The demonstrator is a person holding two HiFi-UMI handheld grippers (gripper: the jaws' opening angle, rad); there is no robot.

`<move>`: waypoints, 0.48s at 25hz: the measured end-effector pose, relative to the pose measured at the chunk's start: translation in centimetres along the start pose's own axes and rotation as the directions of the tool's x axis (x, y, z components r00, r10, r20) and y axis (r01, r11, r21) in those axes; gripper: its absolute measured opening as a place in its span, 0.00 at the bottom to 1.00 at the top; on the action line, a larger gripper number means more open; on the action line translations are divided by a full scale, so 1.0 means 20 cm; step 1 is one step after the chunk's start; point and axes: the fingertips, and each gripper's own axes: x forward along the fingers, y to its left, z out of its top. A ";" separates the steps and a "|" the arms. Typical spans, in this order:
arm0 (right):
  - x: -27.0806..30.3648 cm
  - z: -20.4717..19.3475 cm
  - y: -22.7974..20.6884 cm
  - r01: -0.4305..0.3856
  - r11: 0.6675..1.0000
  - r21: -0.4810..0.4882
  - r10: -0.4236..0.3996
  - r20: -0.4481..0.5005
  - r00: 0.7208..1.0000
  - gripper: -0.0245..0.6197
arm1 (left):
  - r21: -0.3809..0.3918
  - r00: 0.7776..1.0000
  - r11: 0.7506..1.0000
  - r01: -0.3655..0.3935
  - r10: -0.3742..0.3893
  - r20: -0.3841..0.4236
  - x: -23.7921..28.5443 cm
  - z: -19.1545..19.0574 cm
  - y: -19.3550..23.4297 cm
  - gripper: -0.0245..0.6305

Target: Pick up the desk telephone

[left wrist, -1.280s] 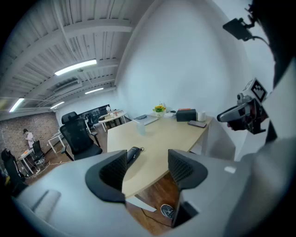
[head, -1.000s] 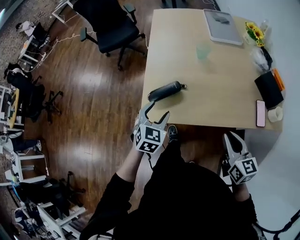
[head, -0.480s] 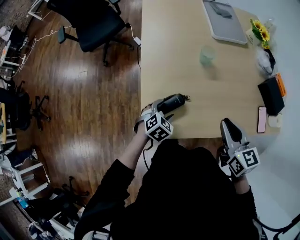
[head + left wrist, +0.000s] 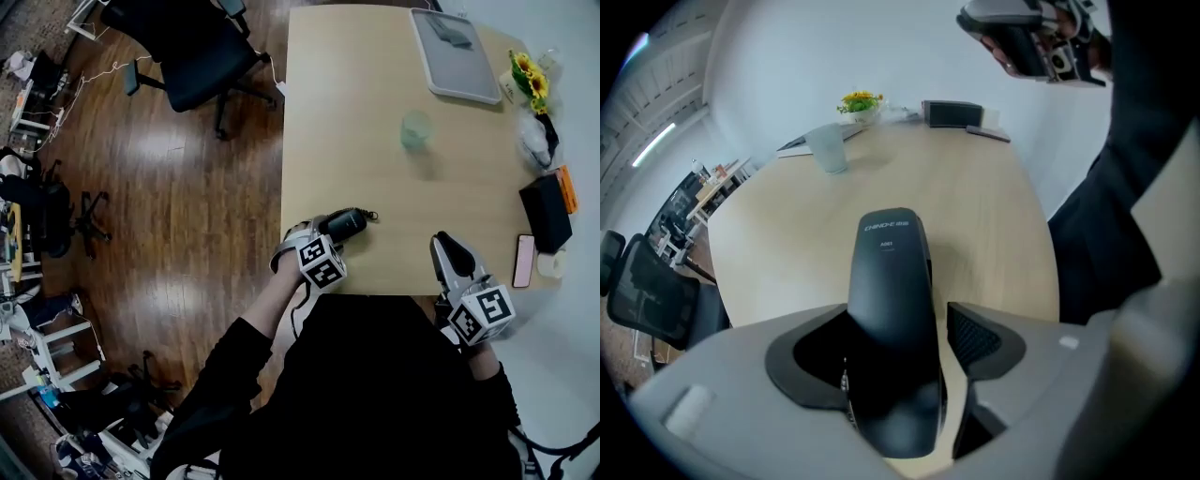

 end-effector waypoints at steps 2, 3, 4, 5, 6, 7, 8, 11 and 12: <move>0.01 0.04 -0.03 -0.014 1.000 -0.002 0.014 0.012 1.000 0.11 | -0.014 0.999 1.000 0.023 -0.023 -0.033 0.00 0.01 0.00 0.50; 0.01 0.06 -0.04 -0.017 1.000 0.002 0.017 0.016 1.000 0.10 | -0.005 0.997 0.999 0.037 -0.037 -0.061 0.00 0.01 0.00 0.46; 0.01 0.06 -0.05 -0.019 1.000 0.006 0.019 0.017 1.000 0.10 | 0.016 0.995 0.999 0.051 -0.050 -0.091 0.01 0.01 0.00 0.44; 0.01 0.06 -0.07 -0.021 1.000 0.010 0.021 0.016 1.000 0.10 | 0.039 0.991 0.997 0.065 -0.060 -0.117 0.02 0.01 -0.01 0.44; 0.01 0.06 -0.08 -0.022 1.000 0.015 0.022 0.013 1.000 0.10 | 0.056 0.988 0.995 0.078 -0.070 -0.135 0.03 0.01 -0.02 0.44; 0.00 0.04 -0.10 -0.022 1.000 0.020 0.022 0.009 1.000 0.10 | 0.058 0.986 0.994 0.096 -0.086 -0.144 0.05 0.01 -0.03 0.45; 0.00 0.03 -0.11 -0.022 0.999 0.026 0.022 0.003 1.000 0.10 | 0.047 0.984 0.992 0.116 -0.109 -0.144 0.05 0.01 -0.04 0.43; -0.01 -0.01 -0.14 -0.020 0.999 0.046 0.020 -0.008 1.000 0.09 | -0.004 0.977 0.984 0.180 -0.180 -0.115 0.05 0.00 -0.04 0.43; -0.01 -0.01 -0.15 -0.019 0.998 0.053 0.020 -0.009 1.000 0.09 | -0.010 0.975 0.981 0.196 -0.196 -0.101 0.05 0.00 -0.03 0.43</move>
